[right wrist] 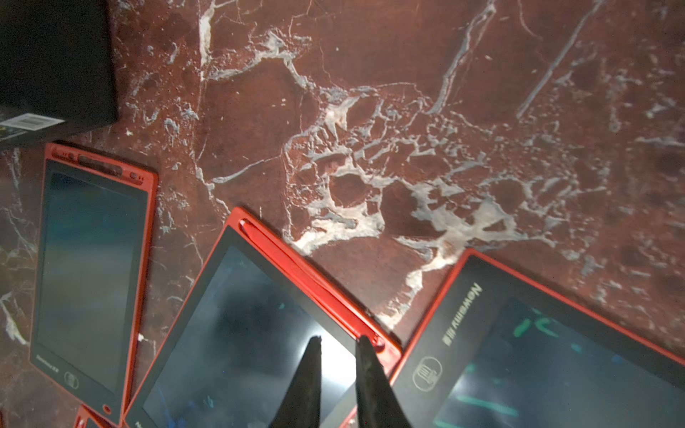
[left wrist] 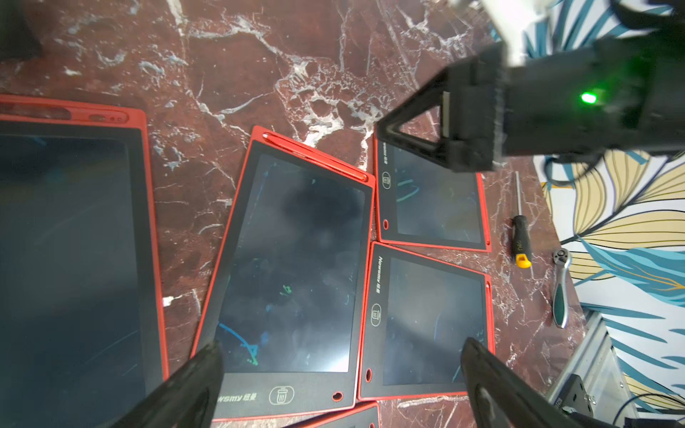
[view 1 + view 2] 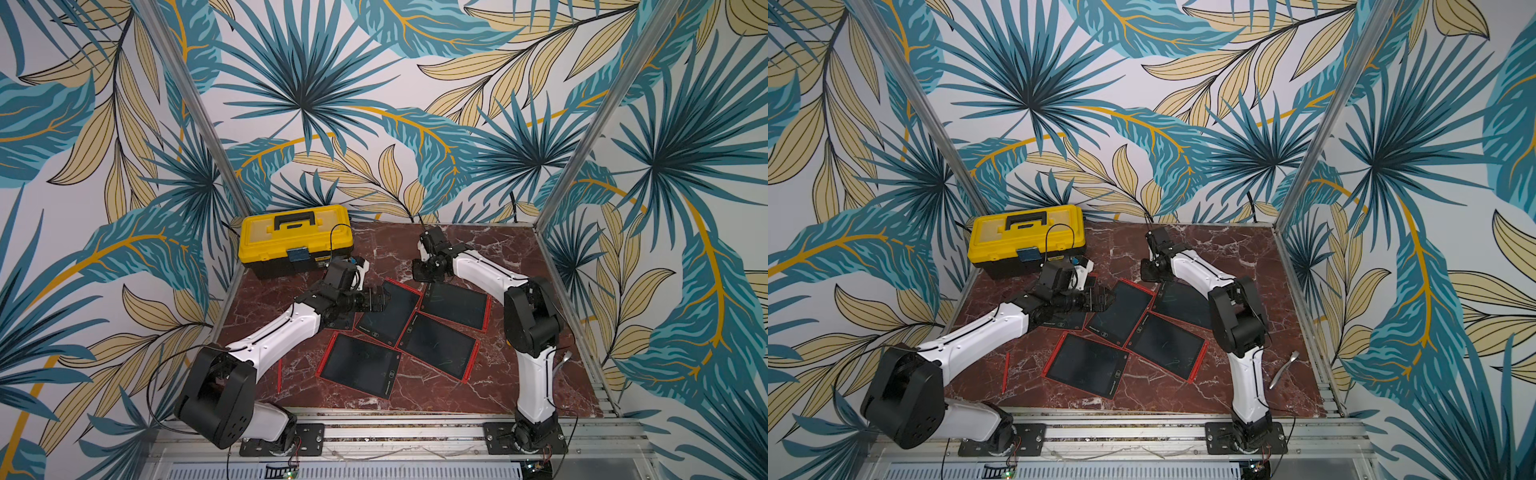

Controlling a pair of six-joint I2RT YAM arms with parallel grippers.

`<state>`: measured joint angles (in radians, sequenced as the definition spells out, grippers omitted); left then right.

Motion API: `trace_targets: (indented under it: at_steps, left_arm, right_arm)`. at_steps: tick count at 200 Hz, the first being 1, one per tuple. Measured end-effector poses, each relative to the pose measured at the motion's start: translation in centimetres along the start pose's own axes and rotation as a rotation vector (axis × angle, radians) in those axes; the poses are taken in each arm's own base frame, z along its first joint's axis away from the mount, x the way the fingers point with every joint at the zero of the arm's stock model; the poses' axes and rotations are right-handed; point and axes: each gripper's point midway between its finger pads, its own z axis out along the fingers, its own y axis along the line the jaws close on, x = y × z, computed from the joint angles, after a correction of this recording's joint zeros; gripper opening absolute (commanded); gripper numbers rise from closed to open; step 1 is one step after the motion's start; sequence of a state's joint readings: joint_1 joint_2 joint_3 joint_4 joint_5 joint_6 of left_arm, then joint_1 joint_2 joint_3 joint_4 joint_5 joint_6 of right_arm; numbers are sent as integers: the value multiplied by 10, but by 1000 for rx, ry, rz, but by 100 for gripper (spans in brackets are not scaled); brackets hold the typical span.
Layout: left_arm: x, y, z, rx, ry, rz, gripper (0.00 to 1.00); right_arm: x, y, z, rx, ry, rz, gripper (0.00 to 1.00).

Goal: Place the stylus back onto the writing tablet
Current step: Adjust the stylus on the writing tablet.

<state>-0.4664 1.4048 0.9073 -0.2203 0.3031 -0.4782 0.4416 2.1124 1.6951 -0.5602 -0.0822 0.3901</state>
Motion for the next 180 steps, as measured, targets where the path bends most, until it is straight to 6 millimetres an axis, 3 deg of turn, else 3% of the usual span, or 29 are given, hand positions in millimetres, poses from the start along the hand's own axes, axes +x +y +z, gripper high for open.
trace_targets:
  at_steps: [105, 180]
  left_arm:
    - [4, -5, -8, 55, -59, 13, 100]
    - [12, -2, -11, 57, -65, 6, 100]
  right_arm:
    - [16, 23, 40, 42, 78, -74, 0]
    - [20, 12, 52, 113, 98, -91, 0]
